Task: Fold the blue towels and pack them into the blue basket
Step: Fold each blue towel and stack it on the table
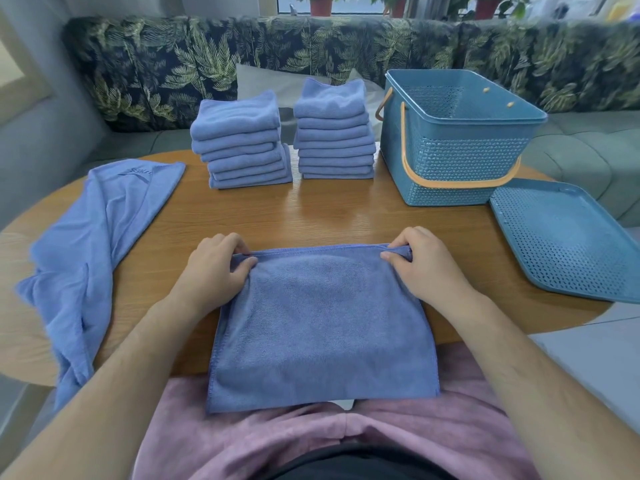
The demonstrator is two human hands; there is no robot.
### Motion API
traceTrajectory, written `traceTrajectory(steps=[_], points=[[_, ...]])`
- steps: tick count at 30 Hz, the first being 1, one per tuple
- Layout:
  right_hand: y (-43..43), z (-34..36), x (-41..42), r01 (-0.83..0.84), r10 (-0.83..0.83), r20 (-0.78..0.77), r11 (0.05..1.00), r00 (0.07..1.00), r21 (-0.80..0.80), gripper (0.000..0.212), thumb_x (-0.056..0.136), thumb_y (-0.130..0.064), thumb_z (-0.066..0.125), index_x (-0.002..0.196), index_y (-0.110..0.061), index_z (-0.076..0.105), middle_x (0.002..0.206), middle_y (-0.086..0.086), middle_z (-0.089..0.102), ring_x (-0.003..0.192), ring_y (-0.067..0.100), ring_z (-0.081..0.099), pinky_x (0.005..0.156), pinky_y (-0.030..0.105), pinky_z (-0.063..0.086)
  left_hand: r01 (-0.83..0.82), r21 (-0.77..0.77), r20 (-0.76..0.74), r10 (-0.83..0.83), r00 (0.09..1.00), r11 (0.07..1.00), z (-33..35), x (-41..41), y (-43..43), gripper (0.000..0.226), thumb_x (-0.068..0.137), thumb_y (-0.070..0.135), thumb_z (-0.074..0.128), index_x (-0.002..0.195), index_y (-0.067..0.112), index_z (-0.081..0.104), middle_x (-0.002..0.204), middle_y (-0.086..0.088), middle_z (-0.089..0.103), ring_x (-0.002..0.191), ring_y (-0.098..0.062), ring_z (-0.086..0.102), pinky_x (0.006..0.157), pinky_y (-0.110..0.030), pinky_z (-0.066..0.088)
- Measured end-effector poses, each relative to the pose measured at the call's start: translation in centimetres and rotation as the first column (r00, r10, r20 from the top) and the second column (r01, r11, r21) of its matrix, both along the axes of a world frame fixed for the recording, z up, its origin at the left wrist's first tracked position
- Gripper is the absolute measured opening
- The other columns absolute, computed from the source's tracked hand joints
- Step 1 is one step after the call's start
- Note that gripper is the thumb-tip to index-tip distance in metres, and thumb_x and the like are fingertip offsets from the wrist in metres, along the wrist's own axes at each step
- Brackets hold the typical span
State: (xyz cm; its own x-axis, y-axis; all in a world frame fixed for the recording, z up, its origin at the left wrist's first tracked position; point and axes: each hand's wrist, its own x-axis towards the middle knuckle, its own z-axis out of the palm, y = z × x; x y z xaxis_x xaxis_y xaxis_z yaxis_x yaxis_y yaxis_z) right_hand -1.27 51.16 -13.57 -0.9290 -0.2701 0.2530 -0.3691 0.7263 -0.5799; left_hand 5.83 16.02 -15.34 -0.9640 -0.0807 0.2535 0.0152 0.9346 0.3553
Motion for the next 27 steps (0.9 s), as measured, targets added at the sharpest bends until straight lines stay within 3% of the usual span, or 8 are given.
traceTrajectory(steps=[4, 8, 11, 14, 18, 23, 27], points=[[0.0, 0.0, -0.3, 0.02, -0.02, 0.026, 1.0, 0.999, -0.012, 0.015, 0.088, -0.018, 0.077, 0.081, -0.018, 0.064, 0.092, -0.005, 0.057, 0.088, 0.014, 0.055, 0.077, 0.026, 0.039, 0.013, -0.004, 0.003, -0.012, 1.0, 1.0, 0.2, 0.1, -0.3, 0.017, 0.089, 0.035, 0.071, 0.085, 0.03, 0.055, 0.078, 0.015, 0.042, 0.083, -0.02, 0.046, 0.078, -0.041, 0.043], [0.0, 0.1, -0.4, 0.042, -0.041, 0.034, 0.999, 0.999, -0.03, 0.012, 0.085, -0.016, 0.08, 0.083, -0.014, 0.069, 0.09, -0.004, 0.063, 0.088, 0.015, 0.058, 0.075, 0.024, 0.039, -0.024, -0.029, 0.028, 0.025, 0.999, 0.999, 0.3, 0.1, -0.3, 0.022, 0.09, 0.038, 0.07, 0.078, 0.026, 0.055, 0.078, 0.011, 0.043, 0.082, -0.021, 0.046, 0.078, -0.041, 0.043], [0.1, 0.3, -0.3, 0.051, -0.048, 0.059, 0.998, 0.997, -0.043, 0.011, 0.086, -0.018, 0.079, 0.084, -0.015, 0.069, 0.087, -0.01, 0.063, 0.084, 0.008, 0.058, 0.07, 0.017, 0.039, -0.024, 0.038, 0.028, 0.023, 0.999, 0.999, 0.1, 0.2, -0.4, 0.021, 0.091, 0.036, 0.069, 0.08, 0.025, 0.055, 0.082, 0.005, 0.047, 0.083, -0.021, 0.05, 0.08, -0.041, 0.045], [0.1, 0.5, -0.2, 0.057, -0.055, 0.067, 0.998, 0.996, -0.039, 0.013, 0.086, -0.019, 0.079, 0.082, -0.016, 0.068, 0.085, -0.015, 0.061, 0.082, 0.0, 0.055, 0.066, 0.011, 0.035, -0.013, 0.124, -0.006, 0.013, 1.0, 0.992, 0.3, 0.3, -0.5, 0.019, 0.091, 0.031, 0.071, 0.081, 0.023, 0.057, 0.087, 0.002, 0.049, 0.083, -0.016, 0.049, 0.078, -0.033, 0.042], [0.2, 0.6, -0.2, 0.057, -0.055, 0.043, 0.997, 0.998, -0.05, 0.018, 0.083, -0.02, 0.083, 0.076, -0.021, 0.066, 0.086, -0.008, 0.061, 0.083, 0.006, 0.056, 0.069, 0.012, 0.037, 0.02, 0.13, -0.117, -0.005, 0.993, 0.991, 0.9, 0.4, -0.2, 0.019, 0.088, 0.019, 0.075, 0.076, 0.015, 0.06, 0.089, 0.0, 0.054, 0.084, -0.014, 0.05, 0.077, -0.027, 0.042], [0.3, 0.7, -0.3, 0.071, -0.069, 0.037, 0.996, 0.997, -0.062, 0.015, 0.082, -0.023, 0.083, 0.078, -0.018, 0.07, 0.086, -0.01, 0.06, 0.082, 0.001, 0.055, 0.066, 0.011, 0.034, 0.005, 0.166, -0.18, 0.025, 0.983, 0.986, 1.7, 0.7, 0.3, 0.02, 0.088, 0.015, 0.076, 0.071, 0.011, 0.064, 0.099, 0.004, 0.064, 0.089, -0.008, 0.055, 0.074, -0.006, 0.037], [0.4, 0.7, -0.2, 0.071, -0.068, 0.045, 0.995, 0.997, -0.064, 0.016, 0.083, -0.025, 0.082, 0.078, -0.019, 0.069, 0.087, -0.009, 0.062, 0.084, 0.002, 0.057, 0.067, 0.014, 0.035, 0.04, 0.136, -0.211, -0.011, 0.977, 0.99, 2.1, 0.9, 0.5, 0.014, 0.09, 0.018, 0.073, 0.079, 0.014, 0.066, 0.092, 0.005, 0.065, 0.086, -0.013, 0.059, 0.076, -0.022, 0.045]])
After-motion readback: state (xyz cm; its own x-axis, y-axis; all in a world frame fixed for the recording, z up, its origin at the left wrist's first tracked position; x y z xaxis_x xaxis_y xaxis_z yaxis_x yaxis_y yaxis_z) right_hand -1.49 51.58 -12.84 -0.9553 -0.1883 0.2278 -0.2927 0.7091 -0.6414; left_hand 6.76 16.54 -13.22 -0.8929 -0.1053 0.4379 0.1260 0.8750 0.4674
